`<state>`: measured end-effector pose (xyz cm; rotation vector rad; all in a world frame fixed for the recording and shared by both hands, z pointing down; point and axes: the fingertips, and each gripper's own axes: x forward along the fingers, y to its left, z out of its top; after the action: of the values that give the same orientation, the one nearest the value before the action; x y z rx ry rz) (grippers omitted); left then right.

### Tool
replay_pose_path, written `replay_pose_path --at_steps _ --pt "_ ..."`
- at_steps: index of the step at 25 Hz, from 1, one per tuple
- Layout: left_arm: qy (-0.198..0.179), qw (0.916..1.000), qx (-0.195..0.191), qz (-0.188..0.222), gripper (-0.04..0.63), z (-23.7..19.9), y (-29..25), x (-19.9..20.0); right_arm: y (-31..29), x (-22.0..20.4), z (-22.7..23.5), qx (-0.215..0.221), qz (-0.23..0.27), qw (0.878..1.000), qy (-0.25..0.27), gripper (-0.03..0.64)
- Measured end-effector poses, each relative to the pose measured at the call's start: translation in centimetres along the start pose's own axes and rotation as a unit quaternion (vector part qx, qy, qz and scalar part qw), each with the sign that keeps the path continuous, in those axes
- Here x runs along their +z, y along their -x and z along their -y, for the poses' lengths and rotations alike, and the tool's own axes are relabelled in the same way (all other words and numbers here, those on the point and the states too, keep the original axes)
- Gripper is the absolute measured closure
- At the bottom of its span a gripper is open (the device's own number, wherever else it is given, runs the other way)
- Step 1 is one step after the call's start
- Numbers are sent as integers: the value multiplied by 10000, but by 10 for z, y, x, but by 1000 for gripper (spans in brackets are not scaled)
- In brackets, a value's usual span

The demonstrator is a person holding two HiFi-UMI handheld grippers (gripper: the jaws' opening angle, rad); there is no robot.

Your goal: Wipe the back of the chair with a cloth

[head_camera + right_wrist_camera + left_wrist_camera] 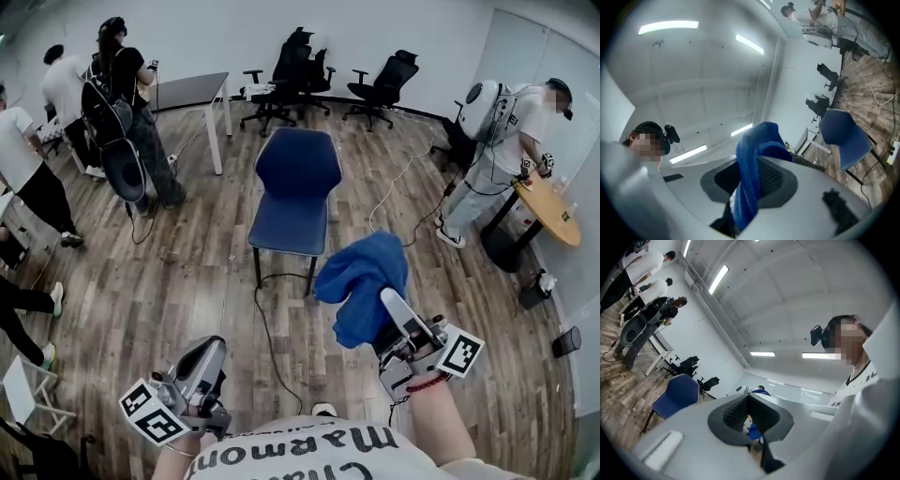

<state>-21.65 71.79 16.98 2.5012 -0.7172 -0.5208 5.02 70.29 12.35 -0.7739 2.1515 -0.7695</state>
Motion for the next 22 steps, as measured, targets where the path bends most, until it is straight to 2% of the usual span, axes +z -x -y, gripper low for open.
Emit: replay_pose_path --at_steps 4,9,12,18,22 --pt "-191 9992 67 -332 588 1 13 -13 3 -19 -3 -92 -82 9999 -88 523" --pt "-261 9984 202 -462 587 -8 31 -22 5 -43 -1 -260 -204 9993 -195 523" --pt "-230 9985 279 -402 588 -6 39 -24 12 -49 0 -307 -250 9990 -228 523" --pt "-580 9967 529 -182 588 -10 41 -7 -9 -59 8 -212 -335 9983 -427 523" --pt "-443 9974 560 -34 588 -20 44 -6 -28 -75 5 1 -685 9969 -388 523"
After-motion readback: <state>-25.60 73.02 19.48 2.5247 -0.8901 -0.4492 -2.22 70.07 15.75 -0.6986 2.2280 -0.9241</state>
